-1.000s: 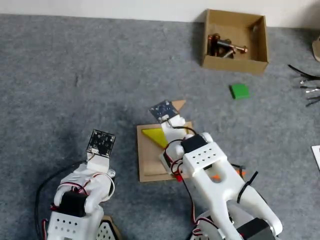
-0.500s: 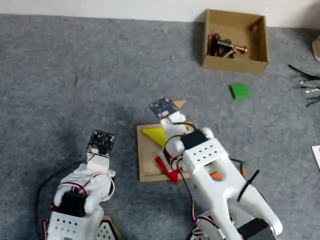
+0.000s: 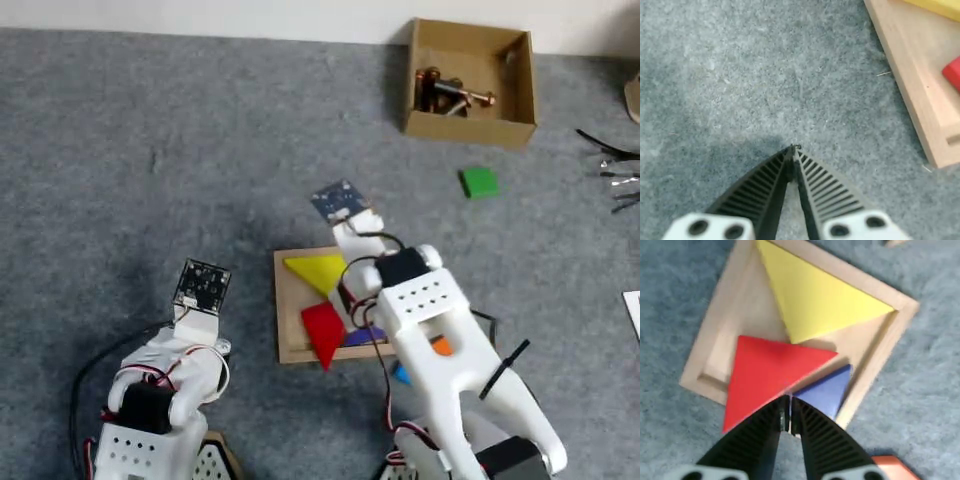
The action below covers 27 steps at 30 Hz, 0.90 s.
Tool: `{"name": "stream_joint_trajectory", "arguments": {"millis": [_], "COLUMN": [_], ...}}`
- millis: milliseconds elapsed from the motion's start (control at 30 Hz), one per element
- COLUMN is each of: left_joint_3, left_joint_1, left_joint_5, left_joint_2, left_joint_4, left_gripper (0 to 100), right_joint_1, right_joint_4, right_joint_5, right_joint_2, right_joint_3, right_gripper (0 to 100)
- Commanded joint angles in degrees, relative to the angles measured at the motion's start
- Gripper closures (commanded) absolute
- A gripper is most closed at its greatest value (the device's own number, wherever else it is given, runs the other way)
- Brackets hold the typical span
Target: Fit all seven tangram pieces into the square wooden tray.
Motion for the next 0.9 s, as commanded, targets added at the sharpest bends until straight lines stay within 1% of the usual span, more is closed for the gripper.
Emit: {"name": "stream_joint_trajectory", "arguments": {"millis": [0, 333, 433, 533, 600, 733, 867], "left_joint_3": [1.1, 1.1, 1.1, 1.1, 1.1, 1.1, 1.1], "left_joint_1": [0.8, 0.8, 0.8, 0.8, 0.8, 0.8, 0.8], "left_joint_5": [0.4, 0.4, 0.4, 0.4, 0.4, 0.4, 0.4], "left_joint_2": [-0.2, -0.2, -0.2, -0.2, -0.2, -0.2, -0.2], "left_joint_4": [0.3, 0.3, 0.3, 0.3, 0.3, 0.3, 0.3], "left_gripper": [99, 99, 99, 99, 99, 99, 99], "right_joint_1": [1.6, 1.6, 1.6, 1.1, -0.7, -7.0, -8.2], "right_joint_4": [2.4, 2.4, 2.4, 2.4, 2.4, 1.1, -2.4], "right_joint_5": [2.8, 3.6, 6.9, 8.0, 11.3, 17.8, 23.4], "right_joint_2": [-1.9, -2.2, -2.2, -2.2, -2.3, -2.3, -2.3], "right_joint_3": [-3.9, -3.4, -3.4, -3.2, -1.5, 2.9, 5.7], "right_gripper": [99.5, 99.5, 99.5, 99.2, 96.1, 85.8, 80.1]}}
